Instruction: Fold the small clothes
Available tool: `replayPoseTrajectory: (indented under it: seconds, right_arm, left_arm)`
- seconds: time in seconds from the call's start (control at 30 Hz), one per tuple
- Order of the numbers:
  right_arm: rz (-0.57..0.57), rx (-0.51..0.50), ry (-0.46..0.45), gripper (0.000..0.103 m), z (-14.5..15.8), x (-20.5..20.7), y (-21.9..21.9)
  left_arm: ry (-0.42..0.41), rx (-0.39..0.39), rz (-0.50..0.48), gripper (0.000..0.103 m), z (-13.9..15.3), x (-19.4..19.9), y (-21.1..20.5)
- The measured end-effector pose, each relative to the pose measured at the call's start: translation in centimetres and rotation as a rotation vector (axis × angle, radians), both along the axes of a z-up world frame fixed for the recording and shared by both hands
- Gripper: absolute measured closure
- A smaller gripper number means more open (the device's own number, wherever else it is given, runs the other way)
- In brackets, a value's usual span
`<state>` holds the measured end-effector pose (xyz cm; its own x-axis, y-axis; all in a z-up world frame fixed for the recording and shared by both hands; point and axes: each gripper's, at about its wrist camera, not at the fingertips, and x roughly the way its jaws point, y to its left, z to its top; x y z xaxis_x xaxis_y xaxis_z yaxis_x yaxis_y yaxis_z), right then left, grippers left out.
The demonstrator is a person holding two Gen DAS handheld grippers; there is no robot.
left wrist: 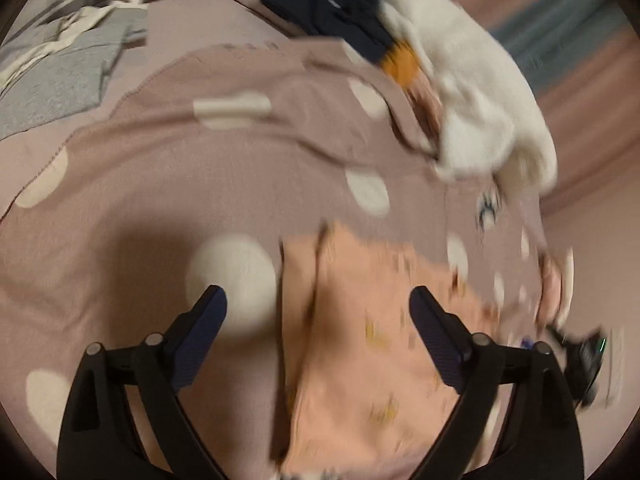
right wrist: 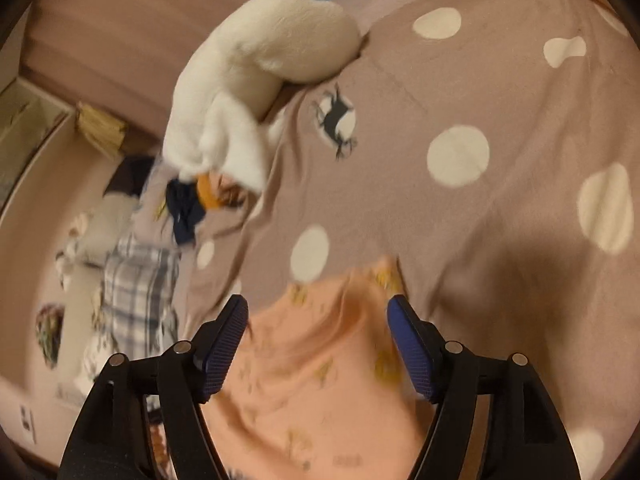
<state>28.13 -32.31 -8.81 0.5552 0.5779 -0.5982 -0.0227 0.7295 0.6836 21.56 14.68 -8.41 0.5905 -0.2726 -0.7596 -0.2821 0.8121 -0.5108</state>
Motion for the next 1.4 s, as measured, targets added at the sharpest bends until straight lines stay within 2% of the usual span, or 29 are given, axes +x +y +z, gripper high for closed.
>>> replayPoseTrajectory:
  seconds: [0.07,0.13,0.2,0.3,0.37,0.5,0.63,0.67,0.73,0.83,0.9,0.97,1.07,1.17,1.3,1.4]
  right_arm:
    - [0.039,-0.068,-0.017,0.028,0.6,-2.0,0.4]
    - [0.078,-0.138,-0.045,0.028,0.7,-4.3,0.6]
    - [0.093,-0.181,-0.02,0.028,0.0,-5.6,0.5]
    - [0.109,-0.19,0.063,0.028,-1.9,-7.1,-0.1]
    - [0.096,-0.165,0.113,0.028,-3.3,-8.4,-0.7]
    - [0.077,-0.029,0.173,0.028,-5.4,-10.6,-1.8]
    - [0.086,0.063,0.205,0.028,-6.5,-12.0,-1.0]
    - [0.098,0.094,0.218,0.028,-6.9,-12.1,-0.5]
    - [0.108,0.148,0.245,0.028,-7.8,-11.9,0.6]
    - [0.089,0.231,0.264,0.028,-8.9,-11.0,1.9]
    - [0.066,0.289,0.258,0.028,-9.5,-10.4,2.4]
    - [0.041,0.333,0.244,0.028,-9.8,-9.9,2.7]
    - [0.017,0.33,0.232,0.028,-9.6,-9.3,2.8]
    - [0.006,0.316,0.219,0.028,-9.4,-8.6,2.9]
    - [-0.003,0.31,0.209,0.028,-9.5,-8.1,3.0]
    - [-0.021,0.31,0.206,0.028,-9.6,-7.6,3.0]
  left_arm:
    - [0.014,-0.009,-0.066,0.006,-0.6,-2.1,-1.2]
    - [0.033,-0.051,-0.13,0.006,-1.5,-4.0,-2.3]
    - [0.06,-0.097,-0.18,0.005,-2.6,-5.2,-3.0]
    - [0.138,-0.144,-0.203,0.005,-4.8,-7.0,-3.8]
    - [0.157,-0.175,-0.203,0.005,-5.8,-8.0,-4.0]
    - [0.113,-0.244,-0.189,0.005,-5.8,-9.6,-4.3]
    - [0.12,-0.392,-0.248,0.005,-6.5,-9.7,-6.1]
    - [0.125,-0.408,-0.252,0.005,-6.8,-9.3,-6.7]
    - [0.106,-0.411,-0.224,0.004,-7.3,-8.7,-7.5]
    - [0.025,-0.44,-0.161,0.004,-7.0,-7.4,-8.1]
    - [0.016,-0.466,-0.147,0.004,-7.2,-6.4,-8.7]
    - [0.008,-0.454,-0.136,0.004,-7.3,-5.7,-9.1]
    - [-0.034,-0.44,-0.102,0.004,-7.0,-5.1,-8.8]
    - [-0.038,-0.421,-0.083,0.006,-7.0,-4.0,-8.6]
    - [-0.051,-0.382,-0.079,0.012,-7.1,-3.4,-8.6]
    - [-0.047,-0.386,-0.079,0.019,-7.3,-3.3,-8.1]
